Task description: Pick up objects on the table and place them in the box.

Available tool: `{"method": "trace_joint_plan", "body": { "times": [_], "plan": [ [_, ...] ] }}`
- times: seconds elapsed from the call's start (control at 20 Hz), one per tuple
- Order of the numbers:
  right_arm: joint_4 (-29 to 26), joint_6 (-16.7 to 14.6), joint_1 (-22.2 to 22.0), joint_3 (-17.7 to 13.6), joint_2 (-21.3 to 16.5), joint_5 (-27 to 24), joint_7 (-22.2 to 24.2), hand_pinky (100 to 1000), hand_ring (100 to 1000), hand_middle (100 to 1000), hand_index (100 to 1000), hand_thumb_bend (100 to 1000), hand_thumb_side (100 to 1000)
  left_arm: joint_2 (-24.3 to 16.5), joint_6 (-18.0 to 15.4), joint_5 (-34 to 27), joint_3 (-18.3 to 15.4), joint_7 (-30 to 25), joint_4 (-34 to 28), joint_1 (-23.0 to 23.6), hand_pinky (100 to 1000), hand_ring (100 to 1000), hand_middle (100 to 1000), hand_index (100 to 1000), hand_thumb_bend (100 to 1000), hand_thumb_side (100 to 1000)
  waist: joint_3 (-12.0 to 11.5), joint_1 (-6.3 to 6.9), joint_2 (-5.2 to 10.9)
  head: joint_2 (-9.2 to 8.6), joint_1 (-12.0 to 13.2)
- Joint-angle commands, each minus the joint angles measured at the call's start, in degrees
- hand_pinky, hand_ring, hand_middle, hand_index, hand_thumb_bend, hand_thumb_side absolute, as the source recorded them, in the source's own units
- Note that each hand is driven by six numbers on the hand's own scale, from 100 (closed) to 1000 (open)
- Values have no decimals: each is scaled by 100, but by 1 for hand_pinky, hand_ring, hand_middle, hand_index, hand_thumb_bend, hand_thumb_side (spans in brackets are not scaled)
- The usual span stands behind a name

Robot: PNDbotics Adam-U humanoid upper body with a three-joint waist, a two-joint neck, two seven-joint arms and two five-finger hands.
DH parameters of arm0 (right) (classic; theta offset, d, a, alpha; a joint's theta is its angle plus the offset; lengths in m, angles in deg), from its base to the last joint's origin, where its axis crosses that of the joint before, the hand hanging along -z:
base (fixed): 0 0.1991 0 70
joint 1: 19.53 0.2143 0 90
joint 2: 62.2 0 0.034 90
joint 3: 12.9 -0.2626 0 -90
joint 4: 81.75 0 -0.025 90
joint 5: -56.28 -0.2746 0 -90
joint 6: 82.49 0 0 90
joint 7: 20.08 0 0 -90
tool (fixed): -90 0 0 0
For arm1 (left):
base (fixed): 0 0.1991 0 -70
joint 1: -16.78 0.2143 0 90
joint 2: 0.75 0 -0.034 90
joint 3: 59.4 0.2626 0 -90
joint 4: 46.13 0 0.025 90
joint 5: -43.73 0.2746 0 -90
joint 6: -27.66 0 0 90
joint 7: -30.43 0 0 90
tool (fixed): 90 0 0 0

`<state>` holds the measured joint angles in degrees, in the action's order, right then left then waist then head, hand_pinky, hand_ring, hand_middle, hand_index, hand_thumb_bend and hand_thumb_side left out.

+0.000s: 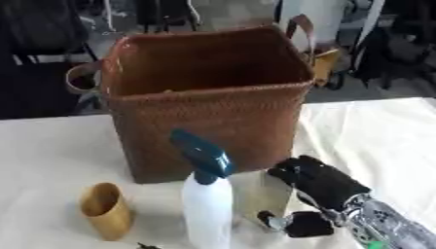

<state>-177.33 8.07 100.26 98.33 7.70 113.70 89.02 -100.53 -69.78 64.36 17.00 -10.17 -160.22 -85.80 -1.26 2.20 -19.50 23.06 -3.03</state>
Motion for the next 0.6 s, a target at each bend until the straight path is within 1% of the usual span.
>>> {"method": "trace_joint_plan", "body": {
  "times": [0.05, 0.2, 0.25, 0.3, 0.35, 0.4, 0.45, 0.5, 0.55, 0.6],
  "plan": [
    [42, -20, 61, -1, -68, 55, -1, 987, 925, 917, 979, 452, 960, -94, 8, -24, -18, -15, -51, -48, 741, 723, 764, 687, 100, 914, -14, 4, 88, -65, -10],
    [34, 17, 62, 8, -65, 42, -2, 983, 919, 915, 978, 452, 957, -95, 13, -25, -19, -11, -51, -46, 741, 723, 764, 687, 100, 915, -19, 3, 92, -63, -4],
    [17, 37, 64, 9, -71, 45, -3, 927, 828, 880, 953, 441, 903, -94, 14, -25, -20, -10, -51, -44, 741, 725, 765, 687, 100, 915, -16, 0, 95, -55, 0],
    [-14, 81, 62, 11, -77, 52, -9, 921, 809, 873, 949, 440, 899, -95, 16, -22, -22, -8, -51, -43, 741, 726, 765, 687, 100, 915, -13, -3, 98, -48, 4],
    [-50, 129, 58, 14, -82, 54, -15, 895, 687, 845, 934, 442, 879, -96, 17, -20, -23, -5, -51, -43, 741, 727, 765, 687, 100, 914, -10, -4, 101, -45, 9],
    [-93, 180, 51, 18, -87, 53, -27, 895, 687, 845, 934, 442, 879, -97, 19, -18, -24, -2, -51, -43, 741, 727, 765, 687, 100, 914, -8, -5, 103, -43, 14],
    [-131, 231, 45, 22, -94, 55, -34, 881, 596, 820, 917, 445, 861, -99, 21, -17, -25, 1, -51, -44, 742, 727, 766, 687, 100, 914, -6, -6, 105, -39, 16],
    [-180, 280, 36, 33, -96, 42, -41, 881, 596, 820, 917, 445, 861, -99, 25, -16, -27, 4, -51, -45, 742, 727, 766, 687, 100, 914, -5, -7, 108, -34, 16],
    [-226, 323, 27, 45, -97, 13, -42, 854, 529, 780, 892, 438, 854, -100, 28, -14, -28, 6, -51, -46, 742, 729, 766, 687, 100, 914, -3, -8, 109, -31, 17],
    [-290, 377, 14, 57, -92, -75, -38, 850, 523, 777, 891, 437, 852, -104, 30, -11, -28, 7, -51, -48, 742, 729, 766, 687, 100, 914, -1, -10, 111, -28, 20]
  ]
}}
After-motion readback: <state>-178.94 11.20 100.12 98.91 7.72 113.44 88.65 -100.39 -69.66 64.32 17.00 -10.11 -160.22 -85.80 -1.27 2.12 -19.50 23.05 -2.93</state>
